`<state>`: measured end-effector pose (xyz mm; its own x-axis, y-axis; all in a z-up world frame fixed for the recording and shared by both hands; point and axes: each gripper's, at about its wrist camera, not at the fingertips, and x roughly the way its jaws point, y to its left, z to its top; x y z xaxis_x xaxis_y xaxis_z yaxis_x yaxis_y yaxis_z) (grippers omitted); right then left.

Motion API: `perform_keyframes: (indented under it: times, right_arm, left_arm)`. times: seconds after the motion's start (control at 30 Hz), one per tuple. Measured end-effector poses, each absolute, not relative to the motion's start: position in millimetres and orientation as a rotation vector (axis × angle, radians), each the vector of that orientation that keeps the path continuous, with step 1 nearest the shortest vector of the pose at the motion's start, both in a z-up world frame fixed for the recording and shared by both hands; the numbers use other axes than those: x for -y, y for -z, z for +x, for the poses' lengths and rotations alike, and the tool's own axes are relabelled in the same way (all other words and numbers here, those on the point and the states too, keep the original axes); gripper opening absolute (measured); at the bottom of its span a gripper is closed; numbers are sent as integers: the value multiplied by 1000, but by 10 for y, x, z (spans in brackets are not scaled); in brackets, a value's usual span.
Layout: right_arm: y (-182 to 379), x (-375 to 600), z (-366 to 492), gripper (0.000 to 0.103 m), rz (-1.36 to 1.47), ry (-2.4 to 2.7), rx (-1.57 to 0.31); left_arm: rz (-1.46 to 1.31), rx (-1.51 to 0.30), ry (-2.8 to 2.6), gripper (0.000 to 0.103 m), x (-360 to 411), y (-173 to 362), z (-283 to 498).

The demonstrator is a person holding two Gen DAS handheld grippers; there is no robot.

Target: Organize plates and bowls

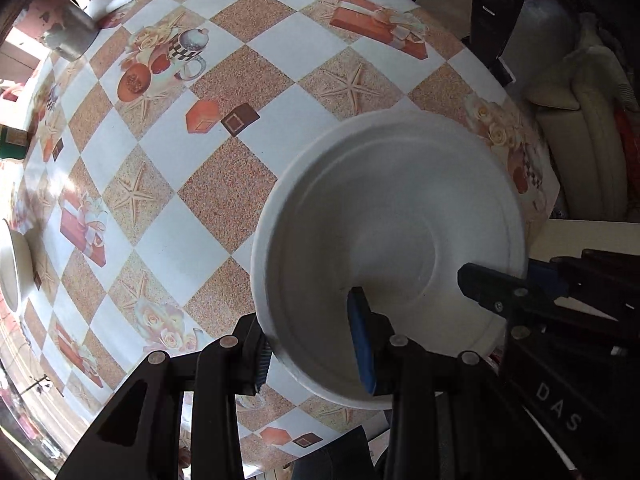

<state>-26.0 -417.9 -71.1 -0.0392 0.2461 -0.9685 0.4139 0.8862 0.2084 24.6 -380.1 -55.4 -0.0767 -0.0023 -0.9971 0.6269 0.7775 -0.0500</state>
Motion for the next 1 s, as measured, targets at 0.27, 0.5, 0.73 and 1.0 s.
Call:
perform_keyframes:
  times: [0.27, 0.5, 0.73, 1.0]
  right_arm:
    - [645, 4348, -290, 19, 489, 193, -1630]
    - [476, 4350, -229, 88, 483, 242, -1585]
    - [213, 4194, 56, 88, 465, 196, -1548]
    - [-31, 3349, 569, 88, 354, 7, -1543]
  left_arm:
    - [455, -1560, 514, 79, 3661, 601, 221]
    - [333, -1570, 390, 80, 2879, 515, 230]
    - [216, -1532, 243, 80, 2283, 315, 453]
    - [70, -1458, 44, 80, 1424, 139, 916]
